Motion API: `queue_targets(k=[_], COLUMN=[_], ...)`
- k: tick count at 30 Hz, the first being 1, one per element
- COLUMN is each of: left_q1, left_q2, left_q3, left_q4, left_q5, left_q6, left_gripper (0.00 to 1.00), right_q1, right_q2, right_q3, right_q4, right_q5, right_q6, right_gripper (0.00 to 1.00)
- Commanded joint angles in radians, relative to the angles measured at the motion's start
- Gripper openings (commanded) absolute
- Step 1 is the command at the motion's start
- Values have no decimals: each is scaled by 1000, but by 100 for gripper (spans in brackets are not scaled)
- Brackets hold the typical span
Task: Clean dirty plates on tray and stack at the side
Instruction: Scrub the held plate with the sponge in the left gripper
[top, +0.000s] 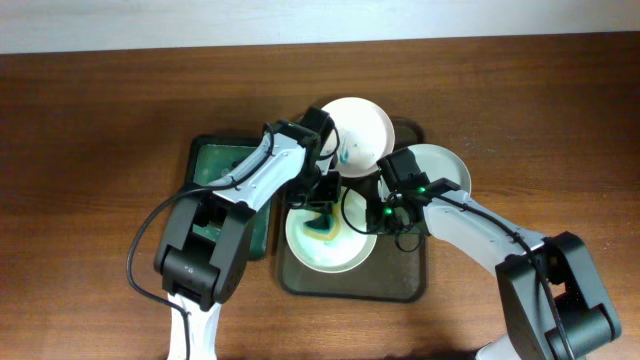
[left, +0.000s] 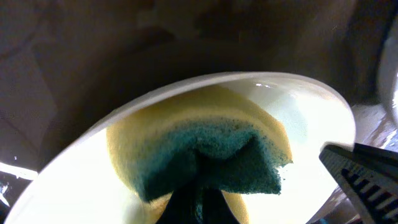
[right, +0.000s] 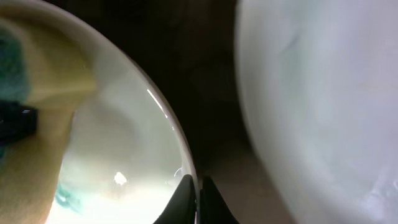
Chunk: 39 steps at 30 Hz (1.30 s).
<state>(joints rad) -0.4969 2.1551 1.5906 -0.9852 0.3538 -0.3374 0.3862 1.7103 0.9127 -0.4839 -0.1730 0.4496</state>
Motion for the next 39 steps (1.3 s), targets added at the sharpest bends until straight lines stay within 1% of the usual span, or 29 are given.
queue_targets(k=[1,3,7,8,11,14,18,19,20,21,23,25,29,32,35,37,39], left_q1=[2,-14,-75,-95,-156,-159,-120,-100,-88,-76,-73,-81,-85,-95,-109,-110,-103], left_q2=[24,19,36,45,64,68,57,34,9,-29,-80,-126,-124,-124,-122,-122,-122], left_q3=[32,32,7,-6,-51,-53,-45,-32,-24,-17,-17,-17,-40,-124,-225,-307,-352], left_q4=[0,1,27,40,79,80,40,-3,-35,-63,-69,-63,-13,132,264,409,482], left_q5=[45,38,-115,-111,-92,-94,-260,-368,-446,-479,-458,-387,-229,-119,-98,-46,-13], left_q6=[-41,-68,-222,-241,-249,-233,-230,-230,-230,-229,-204,-196,-196,-196,-226,-238,-238], left_gripper=[0,0,0,0,0,0,0,0,0,0,0,0,0,0,0,0,0], right_q1=[-8,-8,-8,-8,-8,-8,-8,-8,-8,-8,-8,-8,-8,-8,-8,-8,-8], right_q2=[13,13,13,13,13,13,13,13,13,13,13,13,13,13,13,13,13], right_q3=[0,0,0,0,0,0,0,0,0,0,0,1,1,1,1,1,1], right_q4=[10,19,35,36,39,40,35,35,35,35,36,54,89,106,115,115,114], right_q5=[160,167,167,167,167,167,167,167,167,167,167,166,132,129,129,129,129], right_q6=[101,121,118,108,93,89,79,79,79,79,79,79,78,32,28,28,26], right_gripper=[4,4,4,4,4,4,4,4,4,4,4,4,4,4,4,4,4])
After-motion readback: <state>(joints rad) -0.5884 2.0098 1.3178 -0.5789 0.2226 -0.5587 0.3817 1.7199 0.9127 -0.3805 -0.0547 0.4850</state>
